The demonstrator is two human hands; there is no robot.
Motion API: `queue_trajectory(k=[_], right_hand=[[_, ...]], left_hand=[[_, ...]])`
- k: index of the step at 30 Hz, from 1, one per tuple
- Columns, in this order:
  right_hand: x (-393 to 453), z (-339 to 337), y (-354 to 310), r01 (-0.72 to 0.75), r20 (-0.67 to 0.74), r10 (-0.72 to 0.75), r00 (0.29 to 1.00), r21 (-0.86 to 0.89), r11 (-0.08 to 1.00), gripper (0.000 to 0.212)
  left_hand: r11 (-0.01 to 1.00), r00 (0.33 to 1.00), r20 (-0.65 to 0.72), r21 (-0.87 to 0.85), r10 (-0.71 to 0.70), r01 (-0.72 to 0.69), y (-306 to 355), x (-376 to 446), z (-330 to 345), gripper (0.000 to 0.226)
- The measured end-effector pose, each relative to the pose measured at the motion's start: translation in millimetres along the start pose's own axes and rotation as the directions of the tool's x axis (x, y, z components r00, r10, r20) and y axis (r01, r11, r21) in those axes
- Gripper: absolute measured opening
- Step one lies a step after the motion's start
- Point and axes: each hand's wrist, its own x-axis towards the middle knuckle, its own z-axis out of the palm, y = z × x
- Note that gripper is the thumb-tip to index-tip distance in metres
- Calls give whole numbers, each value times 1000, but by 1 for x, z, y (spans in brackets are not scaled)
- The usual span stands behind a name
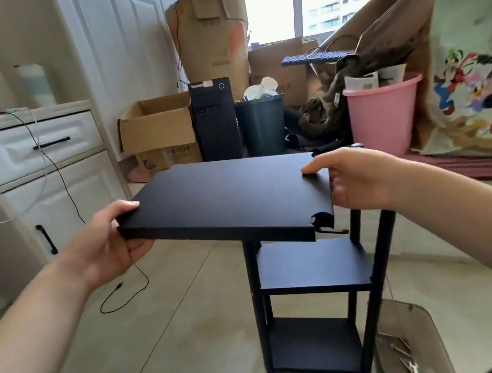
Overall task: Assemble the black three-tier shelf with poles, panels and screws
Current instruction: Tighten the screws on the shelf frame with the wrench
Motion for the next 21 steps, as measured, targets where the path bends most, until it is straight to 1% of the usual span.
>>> queue_trajectory(k=[1,2,5,8,10,12,14,18,21], right_hand=[[2,-10,-6,10,-46,-11,999,-8,1000,35],[5,-19,-11,15,-88,-16,996,-16,1000,37],[19,-44,-29,83,-244,-99,965,-74,994,33],[39,-72,-46,140,-397,-251,883,-287,948,27],[52,-89,-53,105,-450,-290,844,-392,914,34],[64,-106,-57,30,-513,-287,809,-453,891,40],[74,-119,-59,-42,-549,-273,790,-492,870,42],[92,-138,-53,-97,-542,-187,820,-452,887,42],[102,-147,-45,-108,-544,-151,825,-416,903,46]], left_hand=[[1000,1000,18,25,-8,8,3,1,10,8],[999,999,35,49,-10,9,6,4,20,16],[995,994,107,101,8,-18,14,18,48,37],[987,980,199,154,12,-43,19,38,79,47],[981,971,239,188,-9,-38,25,55,101,46],[976,963,268,216,-34,-25,34,72,122,41],[964,953,300,263,-47,-35,40,89,137,44],[920,948,317,377,-23,-103,29,117,144,45],[920,945,322,385,-52,-80,11,128,139,56]])
